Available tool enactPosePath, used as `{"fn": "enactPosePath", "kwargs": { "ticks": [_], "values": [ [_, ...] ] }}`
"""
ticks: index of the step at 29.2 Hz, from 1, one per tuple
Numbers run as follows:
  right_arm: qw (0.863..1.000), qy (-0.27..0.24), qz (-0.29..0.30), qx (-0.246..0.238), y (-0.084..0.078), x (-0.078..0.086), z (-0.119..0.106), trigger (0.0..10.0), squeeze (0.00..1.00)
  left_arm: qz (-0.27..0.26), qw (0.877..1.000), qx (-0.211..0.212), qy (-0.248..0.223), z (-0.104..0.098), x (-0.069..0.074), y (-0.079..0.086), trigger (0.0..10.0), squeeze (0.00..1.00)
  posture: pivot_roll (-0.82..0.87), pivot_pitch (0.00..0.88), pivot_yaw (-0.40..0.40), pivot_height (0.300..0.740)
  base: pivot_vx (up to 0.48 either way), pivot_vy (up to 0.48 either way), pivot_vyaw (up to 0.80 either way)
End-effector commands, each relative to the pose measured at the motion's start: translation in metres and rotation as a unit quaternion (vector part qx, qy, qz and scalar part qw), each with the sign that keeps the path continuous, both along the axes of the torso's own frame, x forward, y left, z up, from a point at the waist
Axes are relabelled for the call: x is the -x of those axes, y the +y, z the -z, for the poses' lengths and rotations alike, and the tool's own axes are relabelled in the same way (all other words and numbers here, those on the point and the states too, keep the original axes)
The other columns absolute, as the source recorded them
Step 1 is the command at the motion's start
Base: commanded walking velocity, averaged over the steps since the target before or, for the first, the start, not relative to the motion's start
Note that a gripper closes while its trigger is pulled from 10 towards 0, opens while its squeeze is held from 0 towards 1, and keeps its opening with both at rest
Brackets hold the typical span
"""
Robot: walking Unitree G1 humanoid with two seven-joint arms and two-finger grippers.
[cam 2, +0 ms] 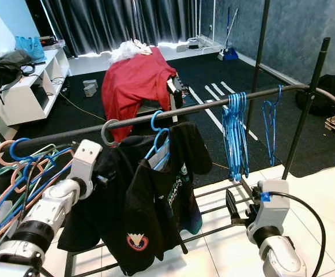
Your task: Hang hanger
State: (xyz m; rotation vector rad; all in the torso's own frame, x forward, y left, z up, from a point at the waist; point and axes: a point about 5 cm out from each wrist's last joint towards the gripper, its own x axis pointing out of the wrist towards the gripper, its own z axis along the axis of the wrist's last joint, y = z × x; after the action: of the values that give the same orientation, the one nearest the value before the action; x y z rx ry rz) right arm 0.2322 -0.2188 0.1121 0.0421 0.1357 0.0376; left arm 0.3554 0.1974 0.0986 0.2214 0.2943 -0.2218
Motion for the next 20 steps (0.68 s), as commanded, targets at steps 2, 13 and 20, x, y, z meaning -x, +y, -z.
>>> {"fn": "enactPosePath", "kwargs": {
  "ticks": [2,13,20],
  "values": [
    [1.000,0.005,-0.002,-0.005,0.002,0.001,0.000,10.0,0.00,0.004,1.000,0.002,0.010,0.002,-0.002,-0.001,5.6,0.00,-0.20,0.000,0.079,0.740,0.000,0.000,0.00],
    [1.000,0.006,0.000,-0.004,0.000,-0.006,0.001,10.0,0.00,-0.009,1.000,0.005,0.021,0.002,-0.006,-0.001,0.0,0.00,-0.21,0.000,0.079,0.740,0.000,0.000,0.00],
    [1.000,0.006,0.000,-0.004,0.001,-0.010,0.002,10.0,0.00,-0.026,1.000,0.017,0.004,-0.002,-0.007,0.004,0.0,0.00,-0.21,0.000,0.080,0.740,0.000,0.000,0.00]
  ]
}}
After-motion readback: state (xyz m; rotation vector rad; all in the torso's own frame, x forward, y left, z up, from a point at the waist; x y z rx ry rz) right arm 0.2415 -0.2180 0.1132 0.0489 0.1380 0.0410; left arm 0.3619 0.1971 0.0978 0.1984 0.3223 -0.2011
